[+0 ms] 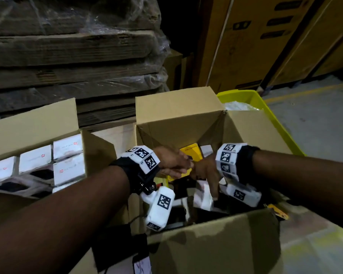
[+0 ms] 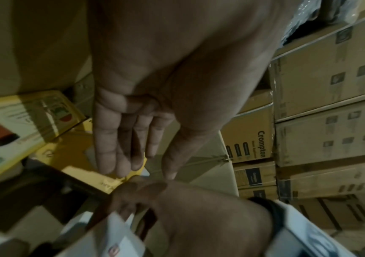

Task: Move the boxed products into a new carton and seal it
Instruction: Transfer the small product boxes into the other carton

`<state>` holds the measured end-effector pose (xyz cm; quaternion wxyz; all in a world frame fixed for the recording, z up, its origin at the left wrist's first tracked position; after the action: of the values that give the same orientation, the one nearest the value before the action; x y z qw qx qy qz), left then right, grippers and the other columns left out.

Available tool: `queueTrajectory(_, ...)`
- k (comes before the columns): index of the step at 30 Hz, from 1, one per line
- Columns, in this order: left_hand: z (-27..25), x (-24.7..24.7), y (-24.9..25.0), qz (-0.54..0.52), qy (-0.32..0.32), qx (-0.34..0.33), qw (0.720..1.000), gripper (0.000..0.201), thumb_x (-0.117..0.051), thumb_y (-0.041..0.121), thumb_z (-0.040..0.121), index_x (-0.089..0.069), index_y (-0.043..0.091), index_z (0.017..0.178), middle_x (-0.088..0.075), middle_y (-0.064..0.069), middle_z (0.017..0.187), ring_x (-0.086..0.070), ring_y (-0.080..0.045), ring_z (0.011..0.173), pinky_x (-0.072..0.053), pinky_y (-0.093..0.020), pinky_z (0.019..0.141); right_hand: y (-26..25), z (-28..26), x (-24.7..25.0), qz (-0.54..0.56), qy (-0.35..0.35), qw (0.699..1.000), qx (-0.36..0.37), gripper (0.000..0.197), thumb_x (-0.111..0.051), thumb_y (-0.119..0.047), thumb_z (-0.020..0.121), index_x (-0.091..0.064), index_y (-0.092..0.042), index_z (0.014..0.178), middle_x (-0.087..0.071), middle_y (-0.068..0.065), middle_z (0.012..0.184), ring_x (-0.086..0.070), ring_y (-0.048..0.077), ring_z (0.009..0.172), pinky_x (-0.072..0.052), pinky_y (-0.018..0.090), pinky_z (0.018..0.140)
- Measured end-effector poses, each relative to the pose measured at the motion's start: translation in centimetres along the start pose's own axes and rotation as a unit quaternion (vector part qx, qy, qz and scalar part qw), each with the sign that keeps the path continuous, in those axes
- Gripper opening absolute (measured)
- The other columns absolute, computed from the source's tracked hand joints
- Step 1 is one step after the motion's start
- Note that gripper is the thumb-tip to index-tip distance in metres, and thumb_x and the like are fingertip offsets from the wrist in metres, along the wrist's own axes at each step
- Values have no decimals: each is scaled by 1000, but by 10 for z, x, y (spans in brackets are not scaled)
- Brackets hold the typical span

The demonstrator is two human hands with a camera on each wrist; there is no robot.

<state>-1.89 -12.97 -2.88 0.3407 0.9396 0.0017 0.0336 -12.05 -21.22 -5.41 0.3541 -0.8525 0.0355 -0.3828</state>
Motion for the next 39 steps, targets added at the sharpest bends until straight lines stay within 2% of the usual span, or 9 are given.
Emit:
queueTrajectory(3,-2,-3,2,34,-6,8,999,16,-56,6,98,-56,14,84,-56,-3,82,-53,-8,76,-51,-14,65,-9,-25,19,53,4,973,-225,59,-90,-25,64,-61,-10,114,-62,-1,98,-54,12,85,-41,15,62)
queueTrajectory(6,1,-7,0,78,4,9,997,25,-55,-2,96,-54,14,76,-57,2,66,-53,-3,60,-47,-14,55,-17,-41,31,71,65,958,-270,56,-87,-29,67,-60,-10,113,-58,-8,87,-53,12,82,-36,8,55)
queueTrajectory(10,7,-14,11,165,35,-4,986,23,-61,4,94,-51,15,77,-56,1,69,-54,-7,60,-48,-17,57,-18,-67,42,52,100,941,-320,44,-84,-41,66,-64,-16,95,-67,2,86,-59,17,73,-44,28,62)
queueTrajectory(17,24,-32,12,268,37,30,962,25,-63,8,94,-50,19,76,-55,2,77,-55,-7,64,-49,-12,48,-19,-95,32,28,139,915,-377,38,-73,-48,76,-57,-15,68,-59,-1,65,-54,20,61,-42,29,60)
queueTrajectory(20,42,-35,-11,275,-14,103,956,15,-74,18,82,-63,9,85,-67,-12,89,-62,-24,79,-56,-28,83,-20,-89,32,-38,144,893,-424,49,-68,-59,75,-50,-16,60,-53,1,60,-53,23,59,-47,32,62)
queueTrajectory(23,75,-30,-37,305,-54,157,938,54,-84,37,57,-66,13,102,-64,-15,106,-54,-23,94,-43,-36,104,-16,-82,36,-35,134,891,-432,54,-66,-62,75,-52,-12,60,-53,4,59,-55,27,61,-50,34,64)
queueTrajectory(27,65,-39,-35,322,-61,181,927,35,-75,22,86,-68,-6,105,-72,-8,79,-66,-16,75,-50,-25,67,-8,-83,36,4,124,902,-414,58,-68,-60,76,-48,-11,54,-47,5,56,-47,26,56,-41,33,58)
queueTrajectory(31,73,-53,-43,400,-112,209,885,24,-62,25,96,-57,14,75,-58,0,66,-51,-12,64,-46,-24,67,-6,-81,35,6,135,899,-416,55,-69,-58,75,-47,-12,55,-46,2,55,-43,21,50,-35,27,51)
queueTrajectory(39,74,-69,-36,574,-207,163,775,23,-56,30,99,-56,13,84,-58,-9,82,-46,-21,68,-43,-29,68,-6,-82,34,-2,143,898,-416,57,-71,-54,74,-37,-15,50,-34,0,50,-31,18,46,-24,26,46)
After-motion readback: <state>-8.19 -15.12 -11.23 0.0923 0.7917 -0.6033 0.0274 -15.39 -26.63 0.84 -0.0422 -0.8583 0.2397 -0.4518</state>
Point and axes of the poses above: each hand's wrist, its own z-axis towards the middle knuckle, its own x-axis out of the back of the hand, y = z × x, the point moved 2 cm from there along z, towards the middle knuckle
